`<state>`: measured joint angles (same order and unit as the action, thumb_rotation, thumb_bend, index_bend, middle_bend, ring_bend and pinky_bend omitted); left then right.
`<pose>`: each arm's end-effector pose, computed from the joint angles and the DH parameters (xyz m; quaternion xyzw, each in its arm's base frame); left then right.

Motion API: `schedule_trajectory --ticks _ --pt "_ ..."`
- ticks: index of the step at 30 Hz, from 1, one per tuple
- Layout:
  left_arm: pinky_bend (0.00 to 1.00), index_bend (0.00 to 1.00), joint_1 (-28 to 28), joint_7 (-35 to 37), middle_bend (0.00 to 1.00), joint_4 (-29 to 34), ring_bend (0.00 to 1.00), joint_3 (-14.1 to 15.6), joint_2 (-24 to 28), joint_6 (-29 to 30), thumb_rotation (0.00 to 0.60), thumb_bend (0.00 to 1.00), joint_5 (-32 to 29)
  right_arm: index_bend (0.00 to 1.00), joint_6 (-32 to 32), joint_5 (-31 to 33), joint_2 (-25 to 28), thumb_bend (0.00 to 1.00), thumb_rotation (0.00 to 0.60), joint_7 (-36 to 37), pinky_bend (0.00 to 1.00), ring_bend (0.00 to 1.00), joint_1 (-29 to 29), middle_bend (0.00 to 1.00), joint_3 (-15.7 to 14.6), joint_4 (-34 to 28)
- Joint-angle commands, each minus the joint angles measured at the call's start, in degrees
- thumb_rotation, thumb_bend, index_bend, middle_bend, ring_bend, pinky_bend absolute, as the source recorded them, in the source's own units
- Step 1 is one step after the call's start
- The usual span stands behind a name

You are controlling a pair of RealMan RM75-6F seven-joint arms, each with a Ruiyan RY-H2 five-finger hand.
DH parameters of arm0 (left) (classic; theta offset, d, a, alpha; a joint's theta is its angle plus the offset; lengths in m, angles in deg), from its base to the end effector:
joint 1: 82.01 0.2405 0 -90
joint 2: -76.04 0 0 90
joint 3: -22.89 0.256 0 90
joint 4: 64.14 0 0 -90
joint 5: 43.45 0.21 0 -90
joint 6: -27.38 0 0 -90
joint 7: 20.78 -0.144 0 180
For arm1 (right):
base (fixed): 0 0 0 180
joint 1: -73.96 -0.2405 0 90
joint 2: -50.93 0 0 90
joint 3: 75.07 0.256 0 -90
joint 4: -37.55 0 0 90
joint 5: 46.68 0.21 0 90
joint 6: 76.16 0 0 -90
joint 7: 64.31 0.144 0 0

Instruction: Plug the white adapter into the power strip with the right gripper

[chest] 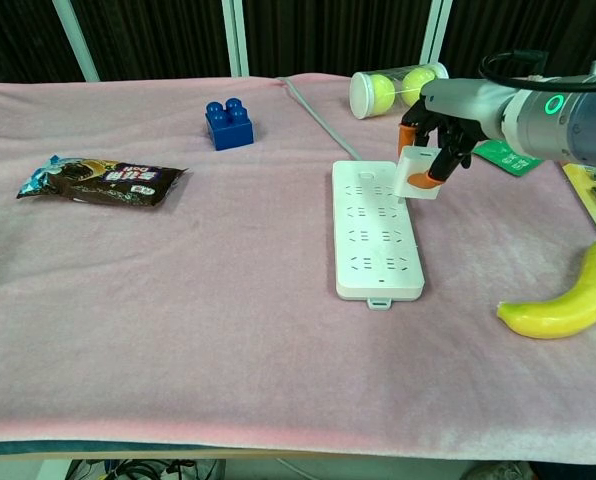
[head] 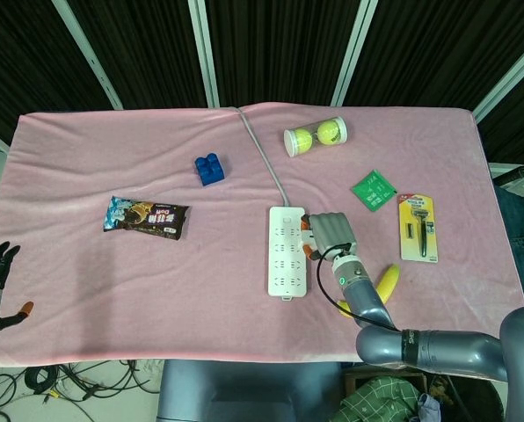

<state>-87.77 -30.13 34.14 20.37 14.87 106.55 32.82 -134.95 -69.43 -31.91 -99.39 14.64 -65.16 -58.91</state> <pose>-0.3194 0.1808 0.1593 -0.5926 -0.4211 -0.2992 0.6180 -0.1044 -0.3677 0.0017 0.7094 -0.4672 0.2743 0.4508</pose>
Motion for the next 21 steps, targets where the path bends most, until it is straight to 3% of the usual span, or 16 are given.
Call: schedule_trajectory --ticks 1,21 --pt "0.0 0.01 0.0 0.0 0.0 0.0 0.0 0.0 0.0 0.0 0.6 0.24 0.0 0.71 0.5 -0.5 -0.2 0.36 0.6 0.2 0.54 0.65 0.2 0.65 -0.2 0.4" --pt "0.0 0.01 -0.1 -0.3 0.0 0.3 0.0 -0.1 0.1 -0.2 0.6 0.24 -0.7 0.71 2.4 -3.0 -2.4 0.36 0.6 1.8 0.54 0.65 0.9 0.65 0.3 3.2"
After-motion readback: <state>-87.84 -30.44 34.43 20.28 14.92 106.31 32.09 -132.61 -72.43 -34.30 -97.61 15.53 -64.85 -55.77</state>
